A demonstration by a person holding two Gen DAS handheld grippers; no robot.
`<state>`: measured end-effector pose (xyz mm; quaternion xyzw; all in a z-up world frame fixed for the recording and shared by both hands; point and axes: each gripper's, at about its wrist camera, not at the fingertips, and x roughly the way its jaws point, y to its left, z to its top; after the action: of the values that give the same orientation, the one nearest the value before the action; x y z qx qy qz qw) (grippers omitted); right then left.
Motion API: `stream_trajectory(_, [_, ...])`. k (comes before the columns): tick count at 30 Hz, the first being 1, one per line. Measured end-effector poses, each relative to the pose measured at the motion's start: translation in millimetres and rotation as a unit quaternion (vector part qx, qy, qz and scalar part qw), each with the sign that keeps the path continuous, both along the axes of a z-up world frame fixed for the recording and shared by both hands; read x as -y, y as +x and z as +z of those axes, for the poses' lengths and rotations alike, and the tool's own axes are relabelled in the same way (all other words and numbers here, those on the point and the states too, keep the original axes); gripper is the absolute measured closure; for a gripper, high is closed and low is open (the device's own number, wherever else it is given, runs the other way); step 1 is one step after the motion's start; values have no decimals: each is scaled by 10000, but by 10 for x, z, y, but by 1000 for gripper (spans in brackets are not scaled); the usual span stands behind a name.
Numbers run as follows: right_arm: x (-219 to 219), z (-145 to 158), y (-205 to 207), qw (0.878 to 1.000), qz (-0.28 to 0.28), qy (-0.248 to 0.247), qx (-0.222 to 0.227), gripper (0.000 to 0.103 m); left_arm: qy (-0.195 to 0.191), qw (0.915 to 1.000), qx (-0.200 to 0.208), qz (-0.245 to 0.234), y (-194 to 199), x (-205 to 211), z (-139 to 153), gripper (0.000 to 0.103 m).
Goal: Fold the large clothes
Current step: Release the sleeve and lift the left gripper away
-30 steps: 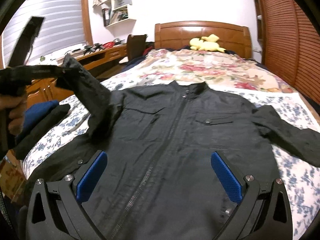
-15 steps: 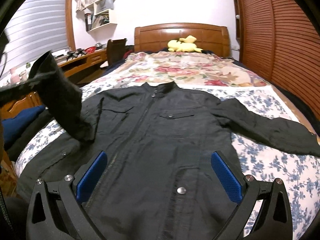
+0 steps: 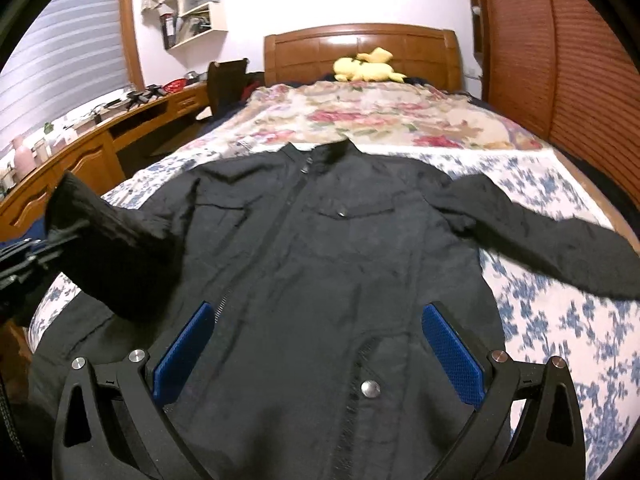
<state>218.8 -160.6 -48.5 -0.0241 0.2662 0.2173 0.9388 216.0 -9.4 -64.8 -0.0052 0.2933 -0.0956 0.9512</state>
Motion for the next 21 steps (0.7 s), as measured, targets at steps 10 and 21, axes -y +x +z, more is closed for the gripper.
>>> stream_trajectory(10, [-251, -63, -104, 9991, 423, -46, -30, 0, -252, 9983, 501, 133, -408, -354, 179, 25])
stream_trajectory(21, [-802, -215, -172, 9868, 1599, -262, -26, 4, -253, 9949, 565, 796, -591, -924, 169, 22])
